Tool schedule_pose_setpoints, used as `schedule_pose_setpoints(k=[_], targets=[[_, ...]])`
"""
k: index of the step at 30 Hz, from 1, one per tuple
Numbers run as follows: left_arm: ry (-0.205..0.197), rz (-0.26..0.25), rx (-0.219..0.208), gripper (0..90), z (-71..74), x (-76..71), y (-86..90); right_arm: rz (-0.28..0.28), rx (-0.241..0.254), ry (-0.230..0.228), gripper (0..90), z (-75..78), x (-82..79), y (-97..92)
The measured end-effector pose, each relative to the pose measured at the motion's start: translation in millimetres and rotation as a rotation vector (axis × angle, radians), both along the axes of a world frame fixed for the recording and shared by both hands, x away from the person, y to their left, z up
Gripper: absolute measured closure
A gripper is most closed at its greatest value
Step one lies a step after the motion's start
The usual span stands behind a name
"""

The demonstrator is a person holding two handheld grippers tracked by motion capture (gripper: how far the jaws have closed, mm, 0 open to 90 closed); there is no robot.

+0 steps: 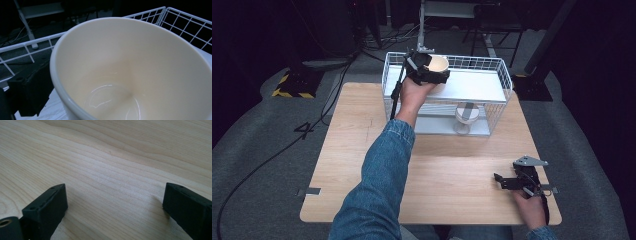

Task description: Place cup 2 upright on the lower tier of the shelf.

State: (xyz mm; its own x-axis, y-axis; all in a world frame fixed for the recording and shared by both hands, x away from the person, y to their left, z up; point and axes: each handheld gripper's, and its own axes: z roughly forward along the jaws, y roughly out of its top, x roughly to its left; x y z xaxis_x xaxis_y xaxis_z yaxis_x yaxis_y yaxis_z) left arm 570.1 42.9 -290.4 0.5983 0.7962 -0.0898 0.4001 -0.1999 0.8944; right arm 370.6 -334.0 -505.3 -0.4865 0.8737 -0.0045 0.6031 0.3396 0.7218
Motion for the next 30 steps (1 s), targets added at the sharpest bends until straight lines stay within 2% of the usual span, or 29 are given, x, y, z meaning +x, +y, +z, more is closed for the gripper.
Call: schedule_pose_setpoints(k=[2, 6, 12, 15, 18, 21, 30], targets=[[-0.014, 0.005, 0.007, 0.0, 1.5, -1.5, 0.2, 0.0, 0.0, 0.0, 6.1, 0.0, 0.0, 0.0], [-0.039, 0.006, -0.028, 0.0, 8.0, -6.4, 3.6, 0.0, 0.0, 0.0, 6.1, 0.0, 0.0, 0.0], [-0.058, -0.002, -0.044, 0.0, 15.9, -13.6, 8.9, 0.0, 0.0, 0.0, 6.1, 0.0, 0.0, 0.0], [-0.074, -0.015, -0.069, 0.0, 24.0, -26.3, 14.5, 0.003, 0.001, 0.001, 6.0, 0.0, 0.7, 0.2], [-0.083, -0.021, -0.071, 0.0, 26.6, -31.5, 16.2, 0.009, -0.001, 0.0, 6.0, 0.0, 1.4, 0.2], [-0.094, -0.029, -0.067, 0.0, 31.6, -44.2, 20.8, 0.011, 0.0, -0.001, 6.0, -0.1, 2.5, 0.6], [-0.083, -0.055, -0.066, 0.0, 35.6, -67.6, 31.2, 0.013, -0.001, 0.0, 6.0, -0.1, 2.6, 0.6]])
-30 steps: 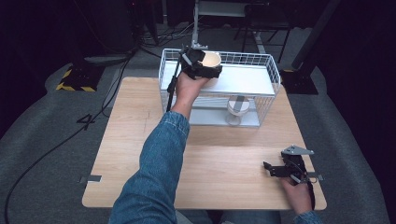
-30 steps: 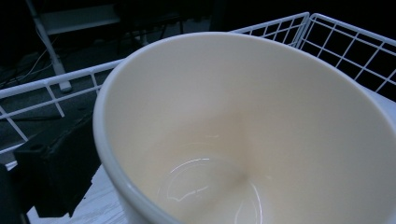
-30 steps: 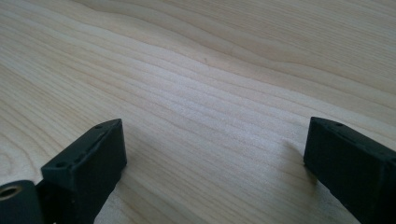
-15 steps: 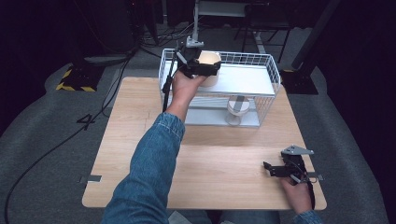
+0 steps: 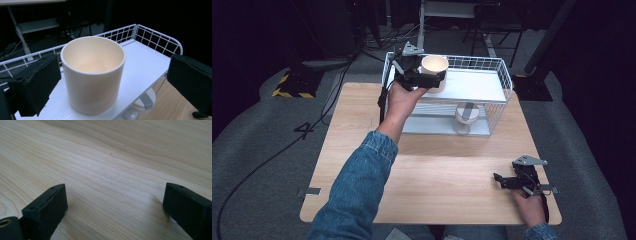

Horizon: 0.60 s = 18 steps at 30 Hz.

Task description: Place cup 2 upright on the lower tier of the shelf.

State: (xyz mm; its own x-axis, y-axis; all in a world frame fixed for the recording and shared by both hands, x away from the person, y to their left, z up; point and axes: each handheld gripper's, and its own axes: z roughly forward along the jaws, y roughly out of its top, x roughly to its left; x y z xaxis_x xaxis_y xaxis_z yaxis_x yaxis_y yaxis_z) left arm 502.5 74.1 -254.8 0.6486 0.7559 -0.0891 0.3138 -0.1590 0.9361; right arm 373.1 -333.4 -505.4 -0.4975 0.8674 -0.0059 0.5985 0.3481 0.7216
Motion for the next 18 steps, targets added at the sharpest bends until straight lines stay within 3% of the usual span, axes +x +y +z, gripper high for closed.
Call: schedule_pose_setpoints(k=[18], targets=[[-0.021, 0.032, -0.008, 0.0, -4.7, -64.7, 44.6, 0.002, -0.001, 0.0, 6.0, 0.0, 0.0, -0.1]])
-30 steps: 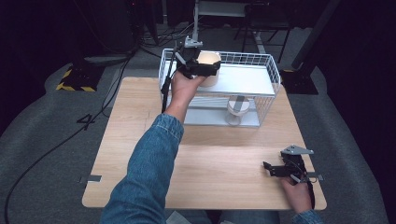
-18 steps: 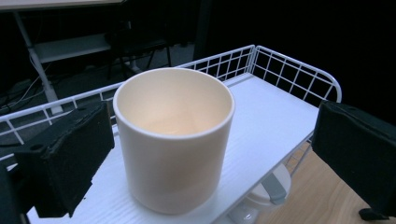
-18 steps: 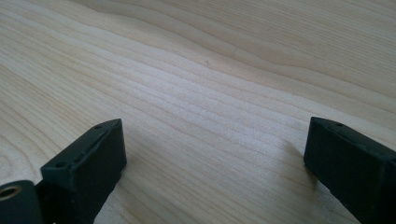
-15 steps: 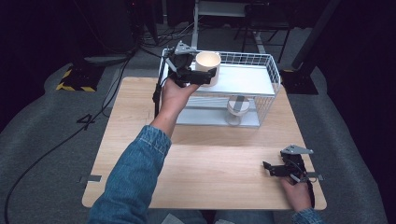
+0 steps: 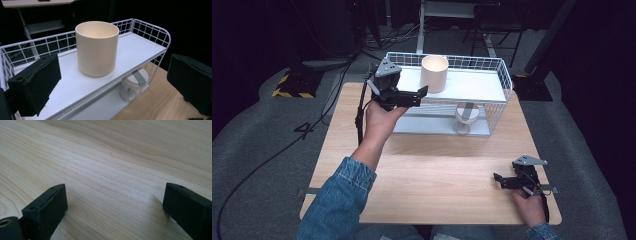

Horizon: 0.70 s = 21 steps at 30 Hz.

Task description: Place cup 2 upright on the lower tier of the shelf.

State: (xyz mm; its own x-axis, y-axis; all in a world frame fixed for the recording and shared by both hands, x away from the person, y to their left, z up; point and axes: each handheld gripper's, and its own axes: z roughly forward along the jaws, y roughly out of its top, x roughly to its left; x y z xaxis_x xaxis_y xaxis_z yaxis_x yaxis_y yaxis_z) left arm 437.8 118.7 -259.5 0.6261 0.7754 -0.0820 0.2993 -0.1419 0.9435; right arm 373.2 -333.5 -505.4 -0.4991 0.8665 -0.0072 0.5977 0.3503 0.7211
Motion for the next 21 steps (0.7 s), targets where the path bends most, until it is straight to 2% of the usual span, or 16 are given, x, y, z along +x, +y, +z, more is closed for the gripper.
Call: schedule_pose_setpoints(k=[5, 8, 12, 14, 15, 21], targets=[[0.001, 0.0, -0.006, 0.0, -4.6, -10.3, 7.4, 0.0, 0.0, 0.0, 6.0, 0.0, 0.0, 0.0], [0.001, 0.0, 0.005, 0.0, -8.4, -18.9, 12.7, 0.001, 0.0, 0.0, 6.0, 0.0, 0.0, -0.1], [-0.021, 0.009, 0.048, 0.0, -17.2, -35.6, 21.7, 0.001, -0.001, 0.0, 6.0, 0.0, 0.1, -0.1], [-0.022, 0.012, 0.054, 0.0, -19.1, -37.9, 23.0, 0.0, 0.0, 0.0, 5.9, 0.0, 0.1, 0.0], [-0.027, 0.012, 0.064, 0.0, -24.3, -44.2, 27.3, 0.001, -0.001, 0.0, 6.0, 0.0, 0.0, -0.1], [-0.014, 0.006, 0.053, 0.0, -36.0, -60.2, 42.8, 0.001, 0.0, 0.0, 6.0, 0.0, 0.0, -0.1]])
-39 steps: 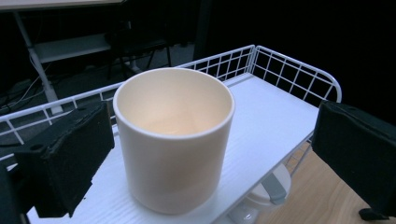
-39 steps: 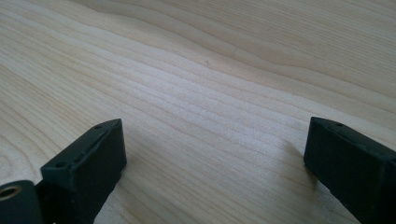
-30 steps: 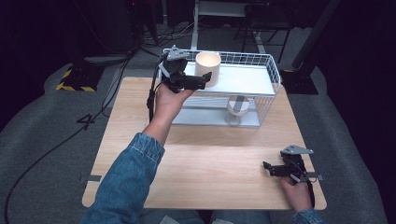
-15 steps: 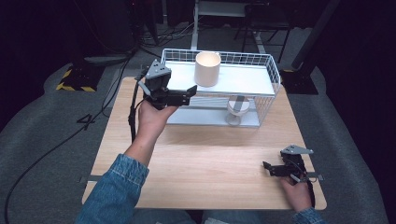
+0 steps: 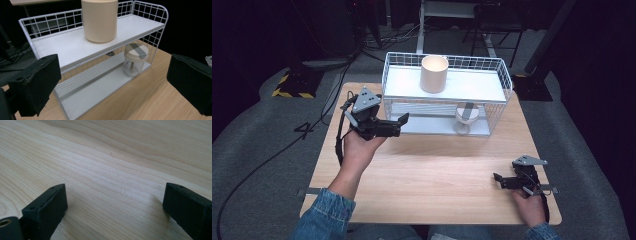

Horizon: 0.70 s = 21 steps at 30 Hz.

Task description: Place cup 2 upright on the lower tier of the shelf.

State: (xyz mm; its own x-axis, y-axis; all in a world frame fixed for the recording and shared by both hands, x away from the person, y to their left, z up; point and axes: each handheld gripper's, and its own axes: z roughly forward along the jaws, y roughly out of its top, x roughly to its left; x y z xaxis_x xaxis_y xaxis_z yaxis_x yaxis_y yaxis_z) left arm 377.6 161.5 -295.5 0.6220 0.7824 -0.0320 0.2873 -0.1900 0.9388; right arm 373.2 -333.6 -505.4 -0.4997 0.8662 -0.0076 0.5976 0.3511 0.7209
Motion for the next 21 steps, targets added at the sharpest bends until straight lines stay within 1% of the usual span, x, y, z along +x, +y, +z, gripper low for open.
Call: schedule_pose_setpoints(k=[2, 5, 6, 7, 8, 9, 10, 12, 15, 16, 17, 18, 19, 21], targets=[[0.008, -0.001, -0.008, 0.0, -6.7, -7.0, 8.9, 0.0, 0.0, 0.0, 6.0, 0.0, 0.0, 0.1], [0.011, 0.002, -0.007, 0.1, -11.0, -10.8, 14.0, 0.0, 0.0, 0.0, 5.9, 0.0, 0.0, 0.1], [0.019, -0.001, -0.014, 0.1, -15.5, -15.2, 18.6, 0.0, 0.0, 0.0, 6.0, 0.0, 0.0, 0.0], [0.019, -0.001, -0.014, 0.1, -15.5, -15.2, 18.6, 0.0, 0.0, 0.0, 6.0, 0.0, 0.0, 0.0], [0.022, -0.001, -0.016, 0.1, -20.8, -20.3, 21.9, 0.0, 0.0, 0.0, 6.0, 0.0, 0.0, 0.0], [0.022, -0.001, -0.016, 0.1, -20.8, -20.3, 21.9, 0.0, 0.0, 0.0, 6.0, 0.0, 0.0, 0.0], [0.023, -0.002, -0.014, 0.1, -23.7, -22.5, 23.4, 0.0, 0.0, 0.0, 5.9, 0.0, 0.0, 0.0], [0.023, 0.004, -0.006, 0.1, -33.1, -28.0, 27.3, 0.0, 0.0, 0.0, 6.0, 0.0, 0.0, 0.0], [0.015, 0.005, -0.012, 0.1, -46.5, -33.5, 32.6, 0.0, 0.0, 0.0, 6.0, 0.0, 0.0, 0.0], [0.016, 0.014, -0.006, 0.1, -50.5, -34.8, 34.1, 0.0, 0.0, 0.0, 5.9, 0.0, 0.0, 0.0], [0.016, 0.014, -0.006, 0.2, -50.5, -34.8, 34.1, 0.0, 0.0, 0.0, 5.9, 0.0, 0.0, 0.0], [0.021, 0.035, -0.005, 0.5, -58.1, -37.9, 37.2, 0.0, 0.0, 0.0, 6.0, 0.0, 0.0, 0.0], [0.021, 0.035, -0.005, 0.9, -58.1, -37.9, 37.2, 0.0, 0.0, 0.0, 6.0, 0.0, 0.0, 0.0], [0.028, 0.035, -0.011, 1.1, -65.3, -40.7, 40.9, 0.0, 0.0, 0.0, 6.0, 0.0, 0.0, 0.0]])
